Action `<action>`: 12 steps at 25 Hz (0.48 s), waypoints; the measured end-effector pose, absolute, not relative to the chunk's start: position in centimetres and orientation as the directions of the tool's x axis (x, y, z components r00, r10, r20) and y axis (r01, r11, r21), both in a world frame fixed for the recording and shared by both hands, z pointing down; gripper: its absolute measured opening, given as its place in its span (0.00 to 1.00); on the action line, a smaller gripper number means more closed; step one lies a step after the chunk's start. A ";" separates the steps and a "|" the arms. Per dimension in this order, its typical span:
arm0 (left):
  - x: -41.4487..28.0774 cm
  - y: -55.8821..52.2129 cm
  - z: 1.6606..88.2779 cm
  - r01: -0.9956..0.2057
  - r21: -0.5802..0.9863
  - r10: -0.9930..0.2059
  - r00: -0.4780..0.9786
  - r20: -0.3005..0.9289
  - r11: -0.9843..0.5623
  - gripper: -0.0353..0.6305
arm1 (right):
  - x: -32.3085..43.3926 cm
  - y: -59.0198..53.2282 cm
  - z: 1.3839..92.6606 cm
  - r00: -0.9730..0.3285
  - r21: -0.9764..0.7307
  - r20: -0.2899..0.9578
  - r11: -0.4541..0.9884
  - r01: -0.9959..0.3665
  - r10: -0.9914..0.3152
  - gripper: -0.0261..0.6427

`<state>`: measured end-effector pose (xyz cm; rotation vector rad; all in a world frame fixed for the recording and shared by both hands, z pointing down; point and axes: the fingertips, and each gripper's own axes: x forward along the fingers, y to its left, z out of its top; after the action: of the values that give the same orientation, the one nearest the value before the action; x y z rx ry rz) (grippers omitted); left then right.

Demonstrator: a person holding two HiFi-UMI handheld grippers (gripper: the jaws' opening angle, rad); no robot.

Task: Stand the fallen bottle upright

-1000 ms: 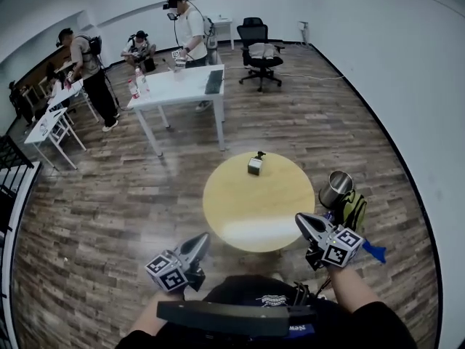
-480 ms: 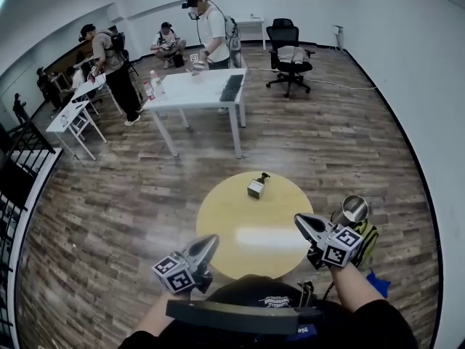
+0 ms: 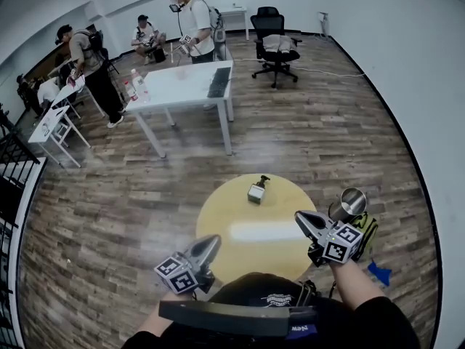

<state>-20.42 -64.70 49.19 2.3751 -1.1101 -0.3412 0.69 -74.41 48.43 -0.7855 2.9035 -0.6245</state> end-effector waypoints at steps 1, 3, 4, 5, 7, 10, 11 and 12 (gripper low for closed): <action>-21.8 -65.2 49.8 -0.635 0.540 -0.760 0.650 -0.014 -0.553 0.09 | -0.5 -74.8 48.6 -0.857 -0.412 0.037 0.773 -0.482 -0.515 0.08; -24.6 -66.1 50.7 -0.616 0.549 -0.742 0.670 -0.011 -0.565 0.09 | -2.8 -75.5 48.8 -0.837 -0.428 0.028 0.750 -0.504 -0.546 0.08; -25.9 -66.8 50.9 -0.612 0.546 -0.734 0.679 -0.009 -0.573 0.09 | -3.8 -75.9 48.8 -0.829 -0.430 0.023 0.743 -0.513 -0.559 0.08; -26.9 -67.7 51.0 -0.611 0.538 -0.727 0.686 -0.005 -0.580 0.09 | -4.8 -76.5 48.6 -0.823 -0.430 0.020 0.738 -0.520 -0.568 0.08; -28.1 -69.7 51.1 -0.618 0.520 -0.721 0.693 0.005 -0.590 0.09 | -6.4 -77.5 48.3 -0.822 -0.426 0.022 0.739 -0.523 -0.569 0.08; -27.6 -71.4 50.5 -0.623 0.512 -0.724 0.690 0.004 -0.591 0.09 | -7.4 -78.1 48.2 -0.847 -0.389 0.040 0.772 -0.502 -0.531 0.08; -27.0 -71.7 50.3 -0.625 0.514 -0.728 0.686 0.002 -0.587 0.09 | -7.3 -78.3 48.3 -0.856 -0.369 0.048 0.787 -0.494 -0.515 0.08; -26.4 -71.9 50.3 -0.628 0.518 -0.734 0.679 0.000 -0.581 0.09 | -7.0 -78.4 48.4 -0.864 -0.353 0.057 0.800 -0.485 -0.500 0.08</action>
<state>-26.38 -71.90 50.30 2.4079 -1.0520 -0.2931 -7.03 -78.39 48.41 -0.8057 2.9427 -0.5613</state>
